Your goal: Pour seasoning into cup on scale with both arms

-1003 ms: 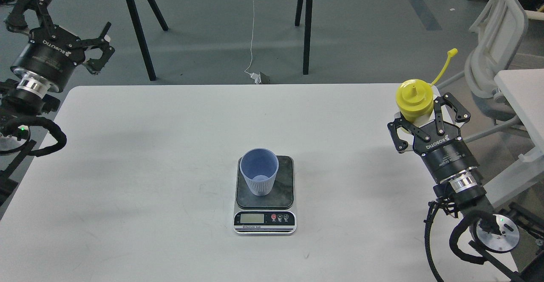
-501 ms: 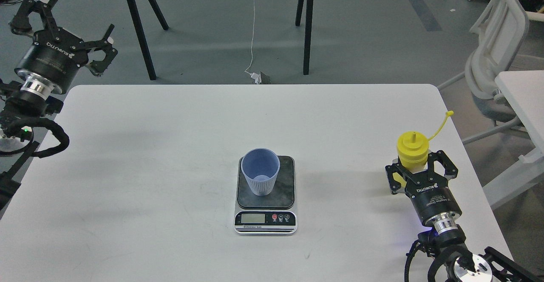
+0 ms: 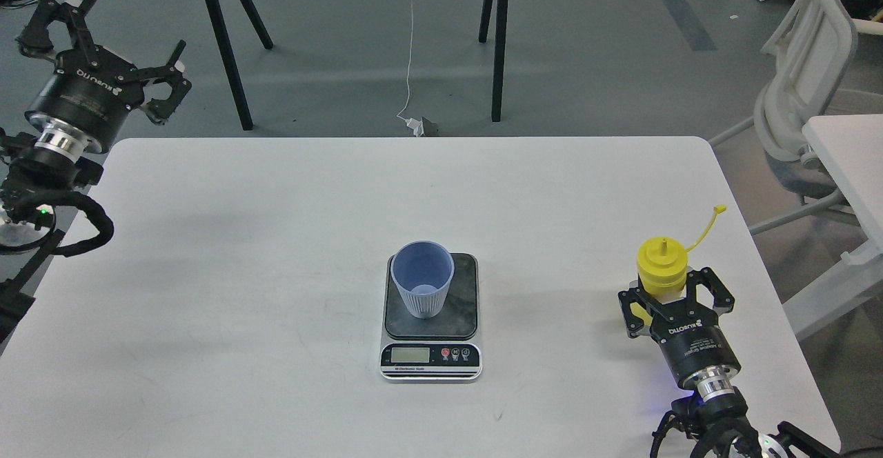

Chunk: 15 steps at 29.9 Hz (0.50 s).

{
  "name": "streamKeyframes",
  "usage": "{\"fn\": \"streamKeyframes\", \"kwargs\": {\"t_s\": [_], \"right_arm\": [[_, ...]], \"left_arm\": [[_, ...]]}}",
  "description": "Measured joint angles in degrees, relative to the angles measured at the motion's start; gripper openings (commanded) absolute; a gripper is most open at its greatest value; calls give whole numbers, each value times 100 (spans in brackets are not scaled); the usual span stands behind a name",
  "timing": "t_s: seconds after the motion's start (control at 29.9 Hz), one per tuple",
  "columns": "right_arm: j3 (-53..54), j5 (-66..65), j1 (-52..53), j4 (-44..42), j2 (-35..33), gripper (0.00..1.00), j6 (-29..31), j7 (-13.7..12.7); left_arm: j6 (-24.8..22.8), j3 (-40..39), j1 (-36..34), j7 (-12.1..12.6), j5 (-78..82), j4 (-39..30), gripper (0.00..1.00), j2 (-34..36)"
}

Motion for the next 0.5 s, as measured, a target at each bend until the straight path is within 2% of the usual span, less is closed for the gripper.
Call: {"fn": "streamKeyframes", "kwargs": {"t_s": [0.5], "right_arm": [[364,-6,-784,550,-117,96,1,67]], "left_arm": [[17,-13,-11,5,-2,-22,99,52]]}}
